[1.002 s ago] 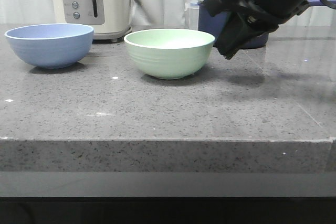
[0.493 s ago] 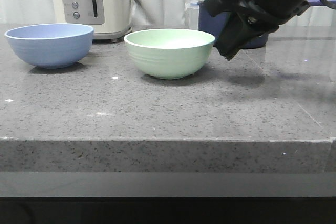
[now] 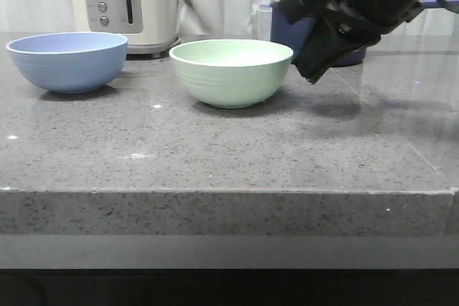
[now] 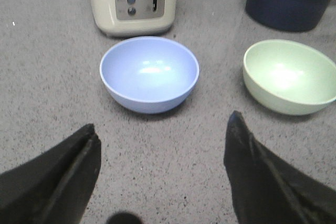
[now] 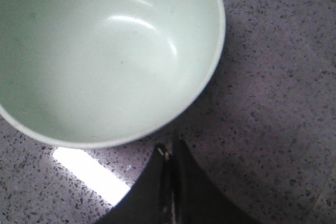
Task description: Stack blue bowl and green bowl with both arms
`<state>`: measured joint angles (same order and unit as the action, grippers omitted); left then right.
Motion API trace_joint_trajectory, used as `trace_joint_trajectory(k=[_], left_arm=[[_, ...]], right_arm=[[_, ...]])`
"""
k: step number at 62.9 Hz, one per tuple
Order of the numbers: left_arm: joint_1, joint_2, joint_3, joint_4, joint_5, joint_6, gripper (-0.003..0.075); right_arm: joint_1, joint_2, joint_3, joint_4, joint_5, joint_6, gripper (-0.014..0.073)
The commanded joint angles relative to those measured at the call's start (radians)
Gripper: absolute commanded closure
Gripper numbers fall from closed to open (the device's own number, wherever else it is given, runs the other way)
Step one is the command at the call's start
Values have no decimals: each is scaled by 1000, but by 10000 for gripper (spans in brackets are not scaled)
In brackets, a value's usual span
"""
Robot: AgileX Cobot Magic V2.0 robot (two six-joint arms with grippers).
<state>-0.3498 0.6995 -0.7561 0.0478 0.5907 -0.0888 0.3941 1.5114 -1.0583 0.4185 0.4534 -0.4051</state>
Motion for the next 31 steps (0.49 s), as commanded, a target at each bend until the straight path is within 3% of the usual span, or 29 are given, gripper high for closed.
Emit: trace_joint_trajectory(k=[1,12,31], left_arm=[[15,85,-88,7,-26,-1,229],[108,309,-264,17,97,-1,229],[242,737,-625,-117,321,-1,229]], right_arm=[[-5,-34,-33,16,-40,-10,657],[-5,-34,-33,16,-40,-10,657],[-5,-34,-33,16,-40,-10,657]])
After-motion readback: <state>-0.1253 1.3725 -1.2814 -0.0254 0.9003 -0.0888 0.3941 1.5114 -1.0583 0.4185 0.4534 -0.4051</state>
